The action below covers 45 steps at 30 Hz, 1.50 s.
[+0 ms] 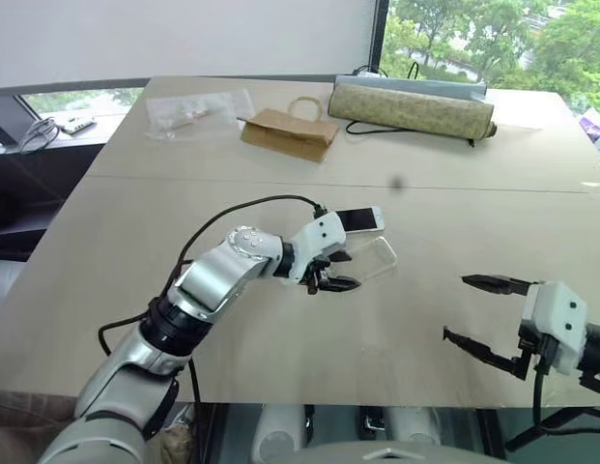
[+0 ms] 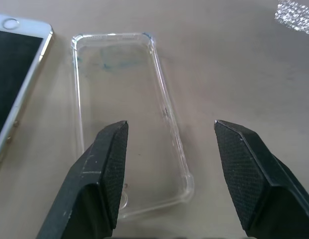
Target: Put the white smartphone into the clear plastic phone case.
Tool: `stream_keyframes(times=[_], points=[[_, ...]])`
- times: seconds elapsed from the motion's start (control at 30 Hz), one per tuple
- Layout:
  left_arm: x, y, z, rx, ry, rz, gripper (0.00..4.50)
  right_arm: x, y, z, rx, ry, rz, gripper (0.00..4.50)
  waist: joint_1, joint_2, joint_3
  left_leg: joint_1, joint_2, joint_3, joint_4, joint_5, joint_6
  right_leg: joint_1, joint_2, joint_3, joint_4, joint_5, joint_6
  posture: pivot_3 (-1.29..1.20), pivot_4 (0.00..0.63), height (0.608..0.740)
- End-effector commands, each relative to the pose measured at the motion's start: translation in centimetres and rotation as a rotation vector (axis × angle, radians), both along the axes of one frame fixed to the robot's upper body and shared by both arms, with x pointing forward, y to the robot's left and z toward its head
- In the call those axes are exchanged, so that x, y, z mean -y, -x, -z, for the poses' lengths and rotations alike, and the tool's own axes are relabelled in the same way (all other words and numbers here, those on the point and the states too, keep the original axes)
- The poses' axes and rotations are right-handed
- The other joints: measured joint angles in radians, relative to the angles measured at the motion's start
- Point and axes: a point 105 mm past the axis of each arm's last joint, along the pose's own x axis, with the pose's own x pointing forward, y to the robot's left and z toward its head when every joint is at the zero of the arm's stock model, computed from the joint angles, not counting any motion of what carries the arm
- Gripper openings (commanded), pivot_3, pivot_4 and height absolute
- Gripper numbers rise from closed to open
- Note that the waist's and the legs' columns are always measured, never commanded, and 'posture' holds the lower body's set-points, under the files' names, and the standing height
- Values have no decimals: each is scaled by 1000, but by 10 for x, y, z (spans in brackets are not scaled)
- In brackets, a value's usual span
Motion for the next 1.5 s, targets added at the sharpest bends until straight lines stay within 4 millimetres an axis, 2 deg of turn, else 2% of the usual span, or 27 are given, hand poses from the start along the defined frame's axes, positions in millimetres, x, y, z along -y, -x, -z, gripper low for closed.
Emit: stream_keyframes(times=[0.03,0.07,0.1,0.13,0.2,0.23,0.27,0.3,0.5,0.6,0.73,1.0,1.13,1.23,1.27,1.3,1.4,1.5], points=[[4,-2,1,25,-30,45,2800,-4,2,-11,64,9,-4,4500,0,0,0,0,0,0,0,0,0,0,0,0,0,0,0,0,150,740],[4,-2,4,18,-43,60,2800,-4,3,-11,64,9,-3,4500,1,0,0,0,0,-1,0,0,0,0,0,0,0,0,0,0,150,740],[3,-2,8,15,-64,75,2309,-5,3,-11,65,9,-1,4500,2,0,0,0,0,-1,0,0,0,0,0,0,0,0,0,0,150,740],[2,-2,12,14,-83,88,2075,-5,4,-12,67,9,1,4500,2,0,0,0,0,-1,0,0,0,0,0,-1,0,0,0,0,150,740],[0,-3,15,10,-106,106,1149,-5,4,-12,68,9,6,4500,2,0,-1,0,0,-1,0,0,0,0,0,-1,0,0,0,0,150,740],[-1,-4,16,10,-114,117,839,-6,5,-12,69,9,7,4500,2,0,-2,0,0,-1,0,0,0,0,0,-1,0,0,0,0,150,740],[-3,-4,16,11,-120,129,249,-6,5,-12,69,8,9,4500,2,0,-2,0,0,-1,0,0,0,0,0,0,0,0,0,0,150,740],[-6,-5,16,13,-128,144,47,-7,5,-12,71,8,11,4500,2,0,-2,0,0,-1,0,0,0,0,0,0,0,0,0,0,150,740],[-26,-7,11,31,-162,275,47,-10,3,-12,75,0,13,4500,-2,0,-3,2,1,-3,1,0,0,2,1,0,0,0,0,0,150,740],[-34,-14,9,40,-183,277,47,-10,2,-12,74,-3,12,4500,-1,0,-3,2,1,-4,0,0,0,2,2,0,0,0,0,0,150,740],[-36,-18,6,40,-176,256,47,-10,0,-12,76,-3,11,4500,-1,0,-3,1,1,-4,1,0,0,2,2,0,0,0,0,0,150,740],[-37,-5,5,14,-167,267,47,-11,-11,-13,78,-17,20,4500,-2,0,-3,1,1,-4,1,0,0,2,2,0,0,0,0,0,150,740],[-35,2,-3,3,-111,258,1016,-12,-21,-17,58,-36,26,4500,-4,0,-3,1,1,-4,1,0,0,2,2,0,0,0,0,0,150,740],[-35,1,-13,31,-54,227,2360,-11,-31,-15,26,-27,53,4500,-1,0,-3,1,0,-6,1,0,0,2,2,0,0,0,0,0,150,740],[-36,2,-18,36,-30,214,2677,-11,-36,-14,8,-36,62,4500,-1,0,-3,1,1,-6,1,0,0,2,2,0,0,0,0,0,150,740],[-37,3,-20,38,-15,206,3235,-11,-39,-14,-5,-44,67,4500,-1,0,-3,1,0,-6,1,0,0,2,2,0,0,0,0,0,150,740],[-39,10,-37,59,96,166,4483,-15,-57,-17,-22,-43,47,4500,-3,0,-3,0,0,-6,1,0,0,2,1,0,0,0,0,0,150,740],[-46,15,-47,44,205,88,4483,-28,-70,-23,-19,-43,-34,4500,-7,0,-3,1,0,-6,1,0,0,2,2,1,0,0,0,0,150,740]])
